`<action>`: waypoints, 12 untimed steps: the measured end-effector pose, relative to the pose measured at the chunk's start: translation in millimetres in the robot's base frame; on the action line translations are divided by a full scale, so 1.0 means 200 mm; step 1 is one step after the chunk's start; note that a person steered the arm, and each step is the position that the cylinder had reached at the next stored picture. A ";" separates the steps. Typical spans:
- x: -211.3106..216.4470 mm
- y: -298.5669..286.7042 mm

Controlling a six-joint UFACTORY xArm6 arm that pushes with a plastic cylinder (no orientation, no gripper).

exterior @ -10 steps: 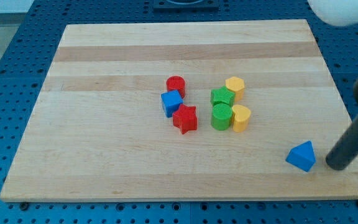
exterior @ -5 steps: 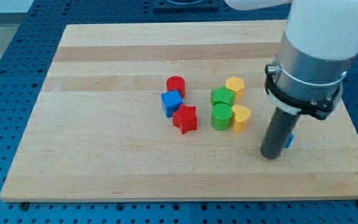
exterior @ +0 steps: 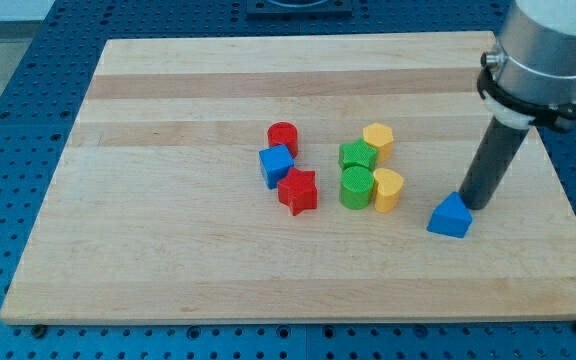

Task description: Move blue triangle below red star

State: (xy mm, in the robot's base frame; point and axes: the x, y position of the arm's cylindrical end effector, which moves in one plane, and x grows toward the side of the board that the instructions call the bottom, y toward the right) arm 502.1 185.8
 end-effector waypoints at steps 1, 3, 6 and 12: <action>0.04 -0.07; 0.04 -0.34; 0.04 -0.35; 0.20 -0.44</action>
State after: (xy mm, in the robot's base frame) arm 541.4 97.2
